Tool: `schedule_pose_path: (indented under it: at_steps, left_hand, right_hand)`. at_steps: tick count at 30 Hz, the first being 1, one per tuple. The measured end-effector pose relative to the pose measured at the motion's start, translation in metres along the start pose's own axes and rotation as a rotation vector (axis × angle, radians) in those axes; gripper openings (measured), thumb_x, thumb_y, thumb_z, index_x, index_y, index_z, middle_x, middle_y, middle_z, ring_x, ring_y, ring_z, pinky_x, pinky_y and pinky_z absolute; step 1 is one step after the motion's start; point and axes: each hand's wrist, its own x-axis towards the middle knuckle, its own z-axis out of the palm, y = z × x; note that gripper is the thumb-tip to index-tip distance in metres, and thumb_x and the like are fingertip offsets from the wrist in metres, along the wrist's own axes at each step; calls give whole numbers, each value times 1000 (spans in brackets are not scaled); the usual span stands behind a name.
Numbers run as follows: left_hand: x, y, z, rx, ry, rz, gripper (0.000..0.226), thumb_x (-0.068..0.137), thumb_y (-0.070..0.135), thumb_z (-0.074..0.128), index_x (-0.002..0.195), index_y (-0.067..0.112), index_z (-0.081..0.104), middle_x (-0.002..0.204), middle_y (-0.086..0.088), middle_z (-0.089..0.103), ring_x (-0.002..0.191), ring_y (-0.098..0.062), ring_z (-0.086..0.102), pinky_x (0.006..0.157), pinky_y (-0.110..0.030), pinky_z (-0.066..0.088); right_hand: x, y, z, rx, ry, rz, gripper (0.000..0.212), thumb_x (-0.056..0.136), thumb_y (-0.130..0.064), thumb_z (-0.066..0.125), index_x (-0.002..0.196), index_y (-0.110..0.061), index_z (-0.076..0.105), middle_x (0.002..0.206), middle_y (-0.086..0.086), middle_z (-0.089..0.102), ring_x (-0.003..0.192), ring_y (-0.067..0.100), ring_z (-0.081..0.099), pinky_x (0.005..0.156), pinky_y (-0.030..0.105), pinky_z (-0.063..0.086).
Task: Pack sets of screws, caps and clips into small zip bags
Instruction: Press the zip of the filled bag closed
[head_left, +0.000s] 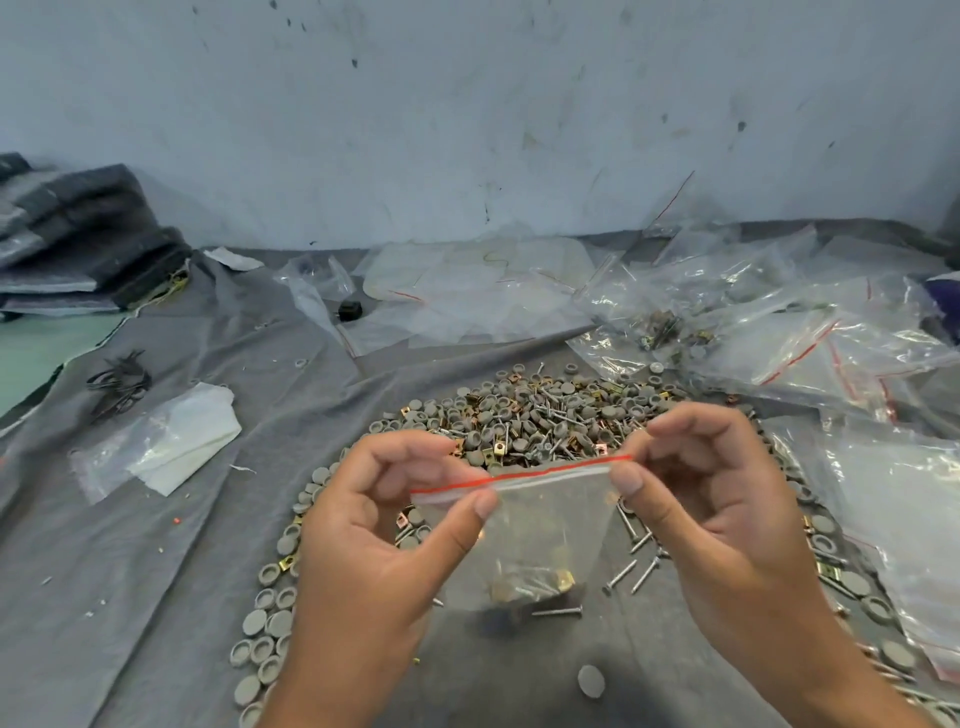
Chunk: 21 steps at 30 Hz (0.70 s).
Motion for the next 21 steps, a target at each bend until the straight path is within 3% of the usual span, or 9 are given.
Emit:
schedule_pose_path:
  at_steps: [5,11,16,21]
  left_hand:
    - [1,4,1,-41,0,-26,34,68,31,84,96,37,67,86,-6,76,80,-9,71,73,-17,53]
    - [-1,4,2,-55,-52,-60,33,71,30,83,95,36,62,88,-8,74,82,-13,70,71,-21,54]
    - [-4,2,7,-51,-125,-63,45,70,27,87,107,34,62,99,-8,76,93,-18,73,79,-21,55]
    - [-5,1,12,-11,-59,-49,38,69,29,86,99,37,63,87,-3,77,81,-12,74,73,-17,54]
  right_hand:
    - [-6,3,10,-1,-43,70,49,79,-58,78,120,-39,59,103,3,73,89,18,67,77,21,54]
    - [-10,1,16,4,-26,42,32,85,-54,73,110,-40,58,99,1,70,87,17,65,74,28,55]
    - [-13,0,22,23,-6,47,34,84,-58,72,111,-40,59,97,-2,68,86,13,65,73,19,53]
    - [-13,-1,24,25,-37,43,40,83,-55,75,116,-41,59,99,-1,71,89,13,69,79,19,53]
